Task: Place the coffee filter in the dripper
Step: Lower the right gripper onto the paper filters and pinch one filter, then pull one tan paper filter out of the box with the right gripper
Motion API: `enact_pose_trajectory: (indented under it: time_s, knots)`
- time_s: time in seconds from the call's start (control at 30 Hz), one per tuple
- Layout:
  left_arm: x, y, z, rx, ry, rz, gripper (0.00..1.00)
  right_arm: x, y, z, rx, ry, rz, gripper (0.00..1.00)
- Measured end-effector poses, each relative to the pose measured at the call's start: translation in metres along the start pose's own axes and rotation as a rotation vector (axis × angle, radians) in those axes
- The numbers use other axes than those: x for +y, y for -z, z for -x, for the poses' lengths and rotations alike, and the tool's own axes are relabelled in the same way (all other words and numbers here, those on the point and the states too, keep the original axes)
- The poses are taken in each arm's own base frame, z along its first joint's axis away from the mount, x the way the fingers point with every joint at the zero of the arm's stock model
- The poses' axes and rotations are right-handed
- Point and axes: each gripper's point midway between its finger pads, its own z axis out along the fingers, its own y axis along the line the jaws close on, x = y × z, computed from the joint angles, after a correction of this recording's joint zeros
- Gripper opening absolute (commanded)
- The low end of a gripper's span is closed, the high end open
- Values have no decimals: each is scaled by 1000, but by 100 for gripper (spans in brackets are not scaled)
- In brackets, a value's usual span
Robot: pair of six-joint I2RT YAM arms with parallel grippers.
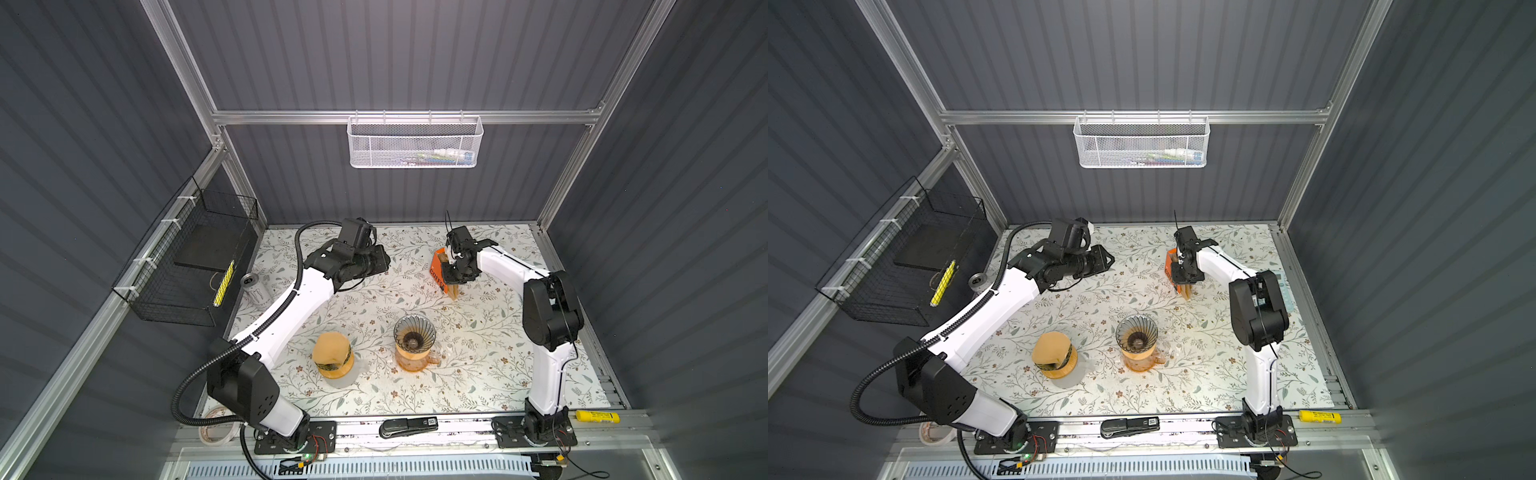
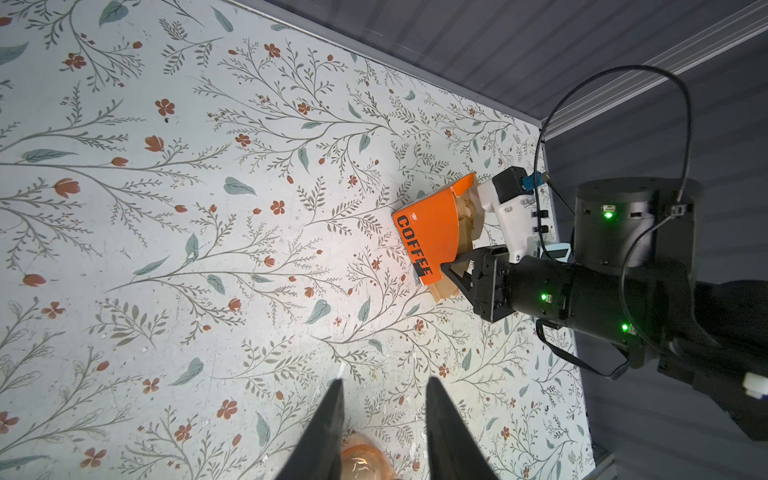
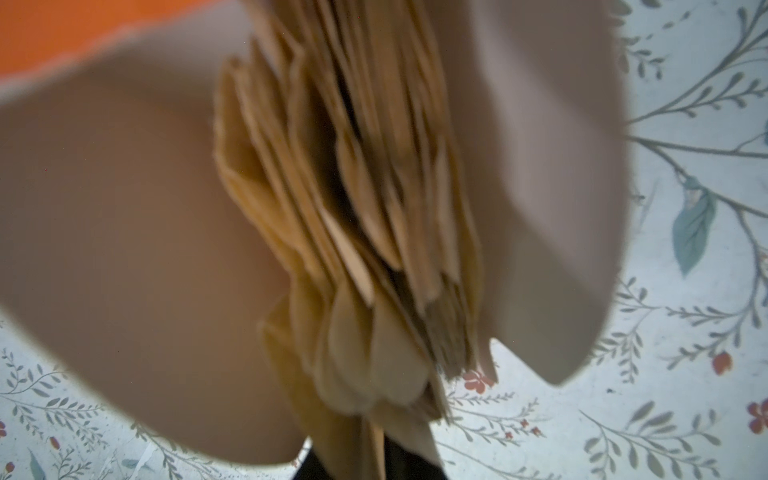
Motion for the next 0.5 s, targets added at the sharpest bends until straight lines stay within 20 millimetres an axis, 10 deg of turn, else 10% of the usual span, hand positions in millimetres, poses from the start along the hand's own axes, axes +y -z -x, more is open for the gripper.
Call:
enact_pose_trajectory:
  time_s: [0.5]
  knots:
    - [1, 0, 1, 0, 3, -4, 34, 0, 8, 0, 7, -6, -2, 0]
